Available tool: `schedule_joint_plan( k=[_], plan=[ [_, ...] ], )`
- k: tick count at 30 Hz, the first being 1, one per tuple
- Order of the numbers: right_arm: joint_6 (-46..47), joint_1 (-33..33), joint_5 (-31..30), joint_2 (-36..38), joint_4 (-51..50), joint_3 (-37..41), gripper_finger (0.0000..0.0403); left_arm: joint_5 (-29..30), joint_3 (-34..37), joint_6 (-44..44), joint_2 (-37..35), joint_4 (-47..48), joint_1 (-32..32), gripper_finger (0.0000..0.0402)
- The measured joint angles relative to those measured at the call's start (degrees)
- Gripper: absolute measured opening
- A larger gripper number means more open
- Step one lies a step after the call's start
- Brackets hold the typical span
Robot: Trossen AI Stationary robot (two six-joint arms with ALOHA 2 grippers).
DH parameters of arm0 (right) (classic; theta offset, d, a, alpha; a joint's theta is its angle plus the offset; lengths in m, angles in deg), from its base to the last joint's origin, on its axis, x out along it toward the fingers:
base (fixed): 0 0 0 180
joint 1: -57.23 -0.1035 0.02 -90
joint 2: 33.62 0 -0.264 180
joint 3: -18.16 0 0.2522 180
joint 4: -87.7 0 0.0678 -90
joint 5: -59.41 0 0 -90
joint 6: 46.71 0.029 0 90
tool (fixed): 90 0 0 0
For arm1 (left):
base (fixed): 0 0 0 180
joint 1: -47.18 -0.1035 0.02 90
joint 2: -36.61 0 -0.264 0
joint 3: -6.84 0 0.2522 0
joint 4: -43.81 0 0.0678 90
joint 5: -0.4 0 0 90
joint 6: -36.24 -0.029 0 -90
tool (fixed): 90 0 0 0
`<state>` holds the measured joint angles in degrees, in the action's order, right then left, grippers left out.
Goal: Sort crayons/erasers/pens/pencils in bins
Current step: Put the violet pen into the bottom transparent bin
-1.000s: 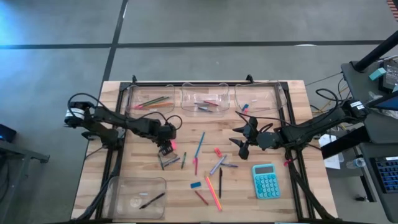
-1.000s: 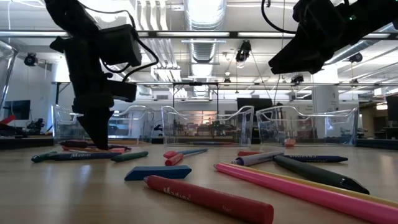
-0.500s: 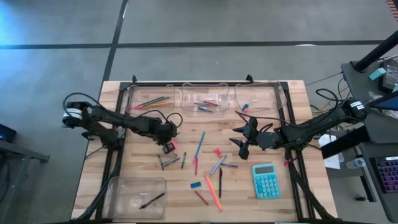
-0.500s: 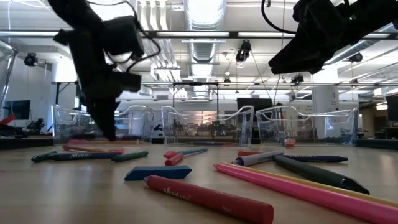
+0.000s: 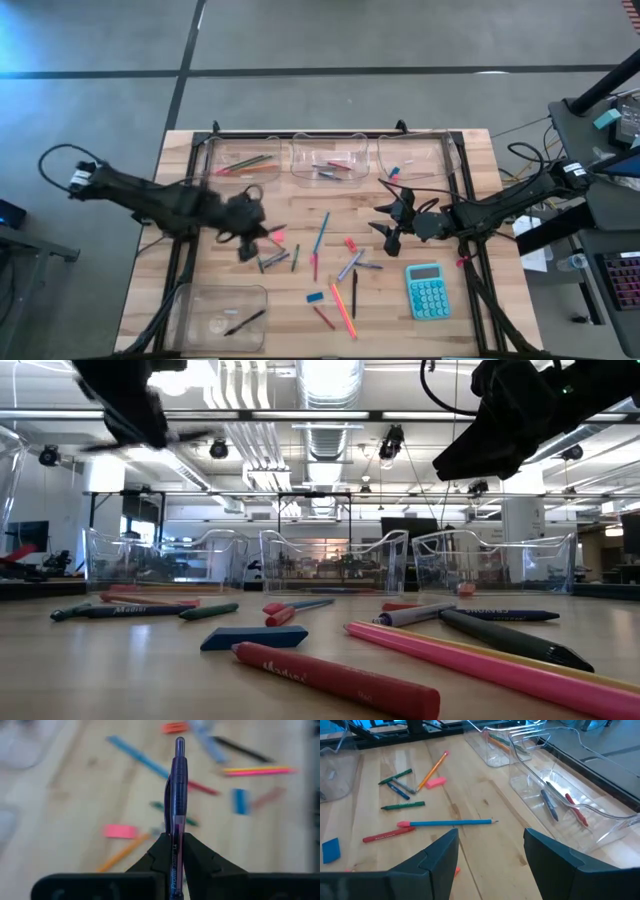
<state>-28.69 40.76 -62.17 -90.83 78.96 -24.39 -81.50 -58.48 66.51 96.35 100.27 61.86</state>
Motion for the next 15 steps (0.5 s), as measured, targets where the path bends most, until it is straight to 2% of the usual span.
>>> schedule_joint_plan(
  k=[4,6,9,15],
  plan=[
    [0.4,0.0,0.0,0.0,0.0,0.0,0.0215,1.0,-1.9,5.2,-3.0,0.0,10.9,0.0013],
    [0.4,0.0,0.0,0.0,0.0,0.0,0.0215,5.1,-3.4,8.8,-3.0,-0.3,16.6,0.0012],
    [0.5,0.0,0.0,0.0,0.0,0.0,0.0215,10.3,-4.8,13.3,-0.8,-1.6,24.1,0.0012],
    [0.6,0.0,0.0,0.0,0.1,0.0,0.0215,10.4,-8.4,18.0,7.4,-1.1,33.3,0.0012]
  ],
)
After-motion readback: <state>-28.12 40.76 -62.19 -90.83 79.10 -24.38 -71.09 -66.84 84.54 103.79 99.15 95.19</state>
